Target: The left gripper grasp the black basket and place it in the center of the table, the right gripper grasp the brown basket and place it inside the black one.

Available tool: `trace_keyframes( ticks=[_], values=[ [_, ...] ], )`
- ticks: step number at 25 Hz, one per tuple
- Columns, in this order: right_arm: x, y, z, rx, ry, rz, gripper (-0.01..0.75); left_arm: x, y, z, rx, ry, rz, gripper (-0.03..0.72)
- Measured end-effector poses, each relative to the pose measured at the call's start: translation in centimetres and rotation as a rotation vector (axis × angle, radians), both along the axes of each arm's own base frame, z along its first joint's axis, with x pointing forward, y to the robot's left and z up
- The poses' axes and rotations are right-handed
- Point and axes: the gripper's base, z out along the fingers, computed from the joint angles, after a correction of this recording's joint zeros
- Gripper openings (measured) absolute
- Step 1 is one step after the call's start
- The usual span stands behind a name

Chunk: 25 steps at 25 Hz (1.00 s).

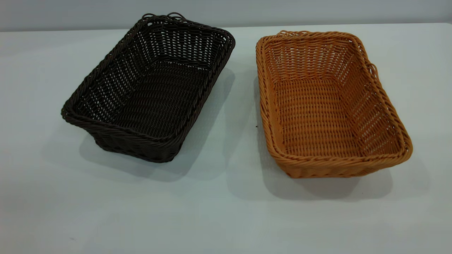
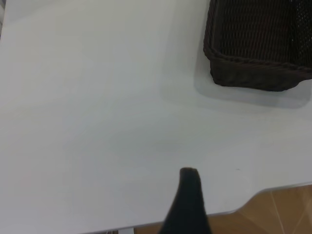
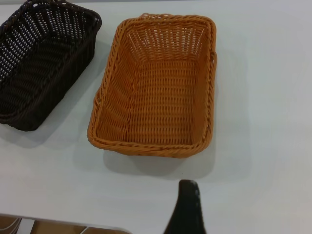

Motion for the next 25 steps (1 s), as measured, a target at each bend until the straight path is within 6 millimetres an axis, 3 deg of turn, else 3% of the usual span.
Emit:
trace_keyframes(
  ticks=[12,15,20,25],
  values=[
    [0.1,0.2,0.1,0.032,-0.008,0.007,0.482,0.0,0.0,0.0,-0.004,0.000,0.003,0.580],
    [0.5,0.5,0.4,0.066,0.020,0.021,0.479,0.0,0.0,0.6,-0.083,-0.023,0.055,0.580],
    [3.8,1.6,1.5,0.203,0.144,0.012,0.480,1.8,-0.3,1.4,-0.419,0.051,0.302,0.580],
    [9.1,2.9,1.0,0.423,0.393,-0.081,0.480,5.5,-0.1,1.8,-0.647,0.065,0.560,0.580]
  ],
)
